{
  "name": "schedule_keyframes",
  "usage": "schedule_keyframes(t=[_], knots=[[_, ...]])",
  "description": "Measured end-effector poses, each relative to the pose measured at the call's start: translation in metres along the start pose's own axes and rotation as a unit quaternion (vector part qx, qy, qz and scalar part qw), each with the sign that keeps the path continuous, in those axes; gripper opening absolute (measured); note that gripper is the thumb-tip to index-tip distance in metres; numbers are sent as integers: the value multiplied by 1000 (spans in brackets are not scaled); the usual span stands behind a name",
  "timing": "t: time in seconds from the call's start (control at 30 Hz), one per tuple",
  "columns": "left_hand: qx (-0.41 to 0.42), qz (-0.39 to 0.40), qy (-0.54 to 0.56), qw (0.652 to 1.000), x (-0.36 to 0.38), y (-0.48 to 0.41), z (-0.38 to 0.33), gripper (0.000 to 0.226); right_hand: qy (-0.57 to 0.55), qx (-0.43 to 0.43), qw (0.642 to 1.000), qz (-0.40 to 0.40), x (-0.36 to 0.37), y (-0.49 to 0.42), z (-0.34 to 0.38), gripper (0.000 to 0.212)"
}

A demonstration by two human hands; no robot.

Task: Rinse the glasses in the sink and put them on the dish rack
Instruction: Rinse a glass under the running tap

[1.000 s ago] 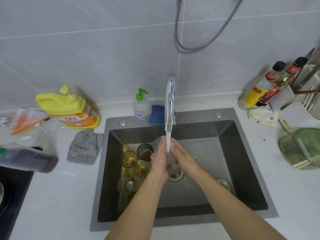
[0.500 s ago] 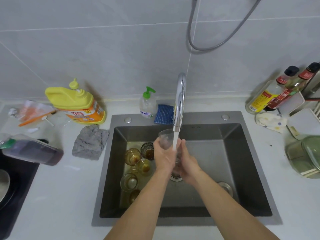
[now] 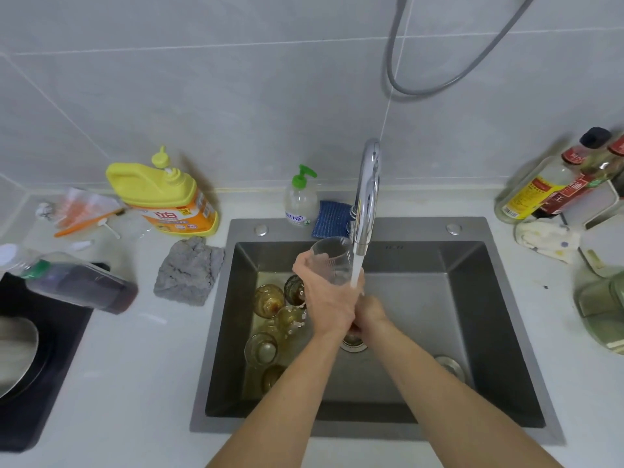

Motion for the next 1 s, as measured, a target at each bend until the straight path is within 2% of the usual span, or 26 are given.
schedule_keyframes(t=[0.1,0.17,0.23,0.3,0.37,0.4,0.47,0.5,0.57,0.6,0.67,0.73,0.8,0.87,0.93,1.0], knots=[[-43,-19,44,998,-3,1,9,93,223,-72,972,-32,-6,5,13,27],[-63,-32,54,996,-5,1,16,89,275,-86,957,-29,-5,0,8,31],[-54,-33,58,996,-5,1,18,88,193,-70,979,13,2,2,1,31],[-42,-24,46,998,-4,5,17,92,7,-27,998,60,6,1,-7,30],[-25,-11,36,999,1,10,16,96,-123,12,990,70,5,1,-10,26],[-19,-4,31,999,4,11,15,96,-139,16,988,61,3,-1,-11,25],[-26,9,28,999,9,11,13,93,-75,-7,997,19,-3,-5,-11,28],[-41,17,29,999,9,10,13,90,3,-30,1000,-8,-8,-6,-9,28],[-77,32,21,996,9,7,16,83,181,-90,978,-52,-16,-4,2,21],[-89,43,22,995,10,4,20,80,225,-109,966,-59,-19,-2,6,24],[-116,76,54,989,15,-1,31,75,249,-133,957,-58,-25,1,12,35],[-144,113,91,979,19,-2,36,62,273,-151,949,-37,-23,5,15,34],[-177,142,118,967,23,-2,40,45,214,-146,966,18,-14,6,11,31],[-197,154,161,955,25,-2,40,35,40,-108,992,51,-9,6,6,31],[-211,160,217,940,28,-2,36,46,-168,-59,981,76,-5,3,1,36],[-203,169,256,930,28,-3,29,66,-293,-36,949,110,1,3,3,42]])
Point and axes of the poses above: each hand's wrist, its own y-axis away from the middle knuckle, its own x-axis out of the palm, z = x × y, the point moved 7 cm from there along -y, towards the middle knuckle, and after that the axes turned 14 degrees about -y, right-handed, at the moved point
